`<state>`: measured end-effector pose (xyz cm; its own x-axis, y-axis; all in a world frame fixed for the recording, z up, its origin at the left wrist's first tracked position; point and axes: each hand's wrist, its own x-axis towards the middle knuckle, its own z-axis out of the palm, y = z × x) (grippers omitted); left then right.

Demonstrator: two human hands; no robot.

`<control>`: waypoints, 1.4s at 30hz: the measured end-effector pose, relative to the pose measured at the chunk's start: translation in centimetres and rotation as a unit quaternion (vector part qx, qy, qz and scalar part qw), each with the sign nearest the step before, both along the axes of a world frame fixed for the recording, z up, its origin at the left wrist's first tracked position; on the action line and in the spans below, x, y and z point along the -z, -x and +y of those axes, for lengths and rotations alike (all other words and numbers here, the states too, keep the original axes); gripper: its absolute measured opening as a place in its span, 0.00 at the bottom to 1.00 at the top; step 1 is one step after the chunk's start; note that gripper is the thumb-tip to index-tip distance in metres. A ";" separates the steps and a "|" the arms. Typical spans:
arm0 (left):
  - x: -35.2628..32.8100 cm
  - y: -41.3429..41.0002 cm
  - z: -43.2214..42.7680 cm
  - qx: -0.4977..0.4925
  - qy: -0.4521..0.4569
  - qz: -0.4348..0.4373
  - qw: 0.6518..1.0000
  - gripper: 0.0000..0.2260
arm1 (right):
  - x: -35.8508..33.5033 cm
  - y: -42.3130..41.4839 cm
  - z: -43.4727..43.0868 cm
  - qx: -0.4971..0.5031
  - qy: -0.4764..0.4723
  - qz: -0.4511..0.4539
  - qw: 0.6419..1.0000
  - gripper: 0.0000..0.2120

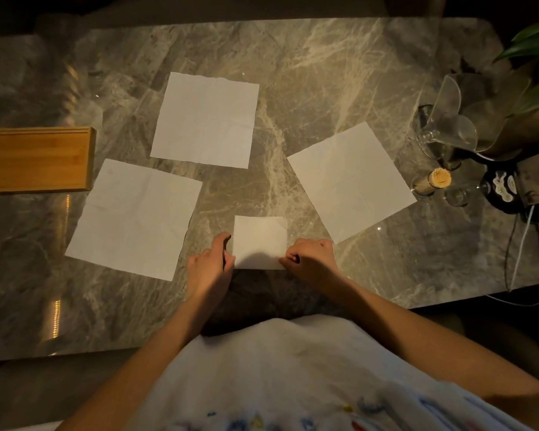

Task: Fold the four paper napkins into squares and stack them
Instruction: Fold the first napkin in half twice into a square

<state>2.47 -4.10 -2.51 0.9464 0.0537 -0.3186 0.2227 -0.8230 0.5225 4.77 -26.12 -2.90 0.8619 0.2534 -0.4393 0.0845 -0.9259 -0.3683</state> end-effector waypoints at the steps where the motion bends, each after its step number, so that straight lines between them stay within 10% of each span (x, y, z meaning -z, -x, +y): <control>1: -0.1 0.0 0.1 0.012 -0.008 -0.013 1.000 0.17 | 0.0 0.0 0.0 0.002 0.002 0.005 1.000 0.19; 24: 0.4 -4.4 2.8 0.235 -0.186 0.034 0.953 0.36 | -0.1 -0.6 0.4 -0.007 0.030 0.023 0.999 0.20; 28: 0.5 -4.4 2.6 0.238 -0.202 0.024 0.950 0.36 | -0.4 -0.5 0.3 0.065 -0.025 -0.098 0.993 0.13; 34: 0.7 -4.2 2.2 0.238 -0.209 0.039 0.948 0.36 | 0.2 -1.7 3.1 -0.104 0.049 -0.121 0.986 0.41; 42: 0.6 -4.2 2.2 0.237 -0.207 0.058 0.948 0.36 | 1.3 -2.0 2.0 -0.140 0.092 -0.065 0.984 0.46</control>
